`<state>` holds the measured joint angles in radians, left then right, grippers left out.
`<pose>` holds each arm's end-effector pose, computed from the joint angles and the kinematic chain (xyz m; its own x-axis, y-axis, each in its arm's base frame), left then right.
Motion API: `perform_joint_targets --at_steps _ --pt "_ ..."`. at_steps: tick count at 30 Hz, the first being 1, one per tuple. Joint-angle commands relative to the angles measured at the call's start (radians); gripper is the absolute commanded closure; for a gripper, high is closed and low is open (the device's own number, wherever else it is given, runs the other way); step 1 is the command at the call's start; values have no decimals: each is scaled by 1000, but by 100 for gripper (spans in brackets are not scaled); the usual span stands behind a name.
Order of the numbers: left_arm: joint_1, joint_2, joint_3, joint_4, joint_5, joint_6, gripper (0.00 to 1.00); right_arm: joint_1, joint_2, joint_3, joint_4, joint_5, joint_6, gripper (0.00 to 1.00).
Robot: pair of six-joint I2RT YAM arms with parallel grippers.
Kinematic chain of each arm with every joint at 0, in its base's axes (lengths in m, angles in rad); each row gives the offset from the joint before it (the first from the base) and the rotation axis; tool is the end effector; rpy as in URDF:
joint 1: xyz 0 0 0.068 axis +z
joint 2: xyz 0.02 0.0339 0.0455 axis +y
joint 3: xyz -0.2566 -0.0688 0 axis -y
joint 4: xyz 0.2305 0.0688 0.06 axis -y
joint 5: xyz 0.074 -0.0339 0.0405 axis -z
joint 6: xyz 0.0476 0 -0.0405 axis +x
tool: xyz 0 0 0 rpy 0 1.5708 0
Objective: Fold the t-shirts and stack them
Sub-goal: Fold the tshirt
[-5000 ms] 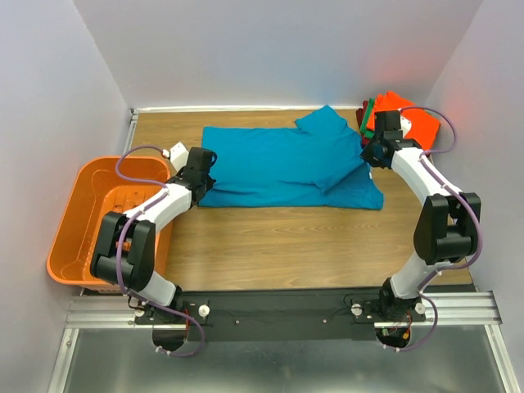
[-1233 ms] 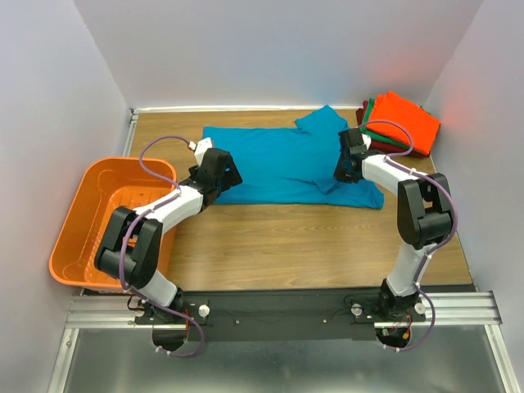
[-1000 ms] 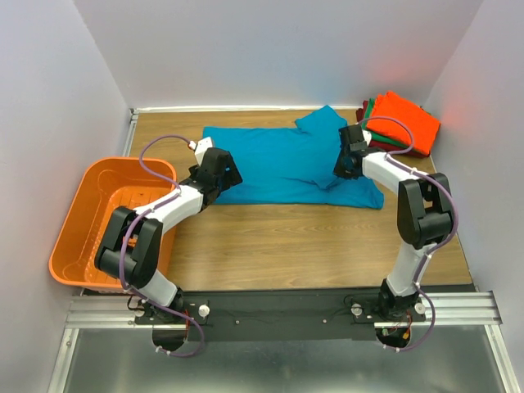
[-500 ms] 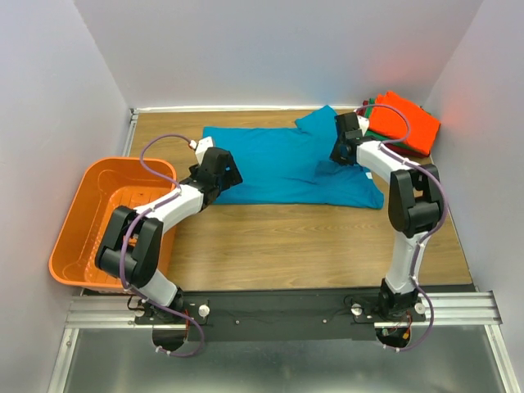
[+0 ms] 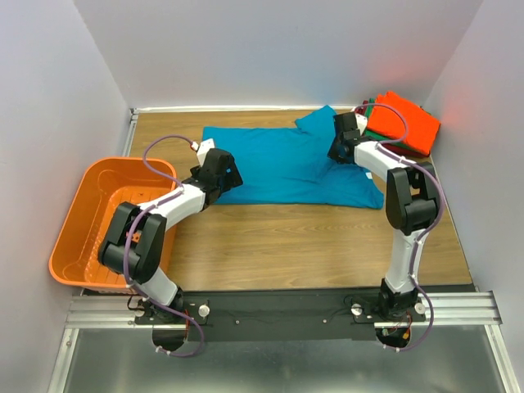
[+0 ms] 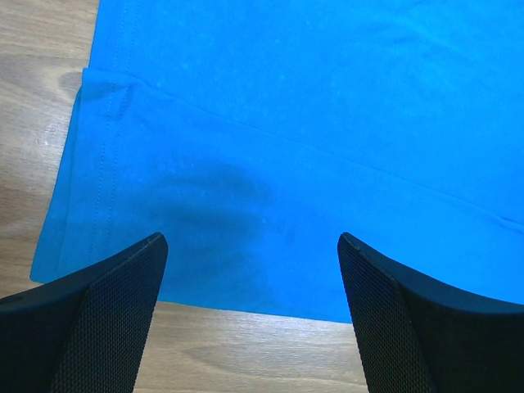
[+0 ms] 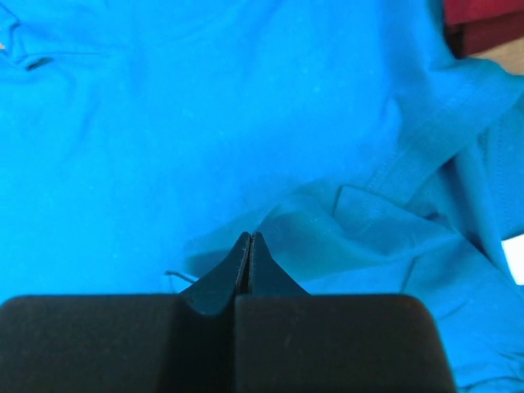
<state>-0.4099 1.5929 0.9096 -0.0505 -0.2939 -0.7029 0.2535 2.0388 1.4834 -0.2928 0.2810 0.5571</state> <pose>0.3092 -0.1193 0.1910 -0.5877 -0.4193 -0.6920 -0.2566 0.9077 -0.3320 0.4316 0.0982 0.1821 -0.6499 0.3564 -0.6713 0.3301 0.9279 0.1731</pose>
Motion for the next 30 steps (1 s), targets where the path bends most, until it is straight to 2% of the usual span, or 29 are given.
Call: perform_joint_targets --at_steps 1,20,22,24,25,27,30 --pt "-3 22 26 8 13 9 8 24 20 -34 63 6 -17 99" --pt "-3 36 32 11 22 16 9 70 50 -66 84 107 -52 98" --pt "-3 33 31 11 24 16 9 70 44 -61 84 110 -54 92" --pt "-3 33 29 11 22 17 8 70 20 -69 83 98 -54 65" --pt "-3 30 32 11 22 17 8 67 6 -72 83 95 -51 54" --pt "-3 32 31 11 22 19 8 55 -15 -78 81 95 -51 41" --pt "-3 29 32 9 25 20 9 7 -70 -80 54 84 -31 41"
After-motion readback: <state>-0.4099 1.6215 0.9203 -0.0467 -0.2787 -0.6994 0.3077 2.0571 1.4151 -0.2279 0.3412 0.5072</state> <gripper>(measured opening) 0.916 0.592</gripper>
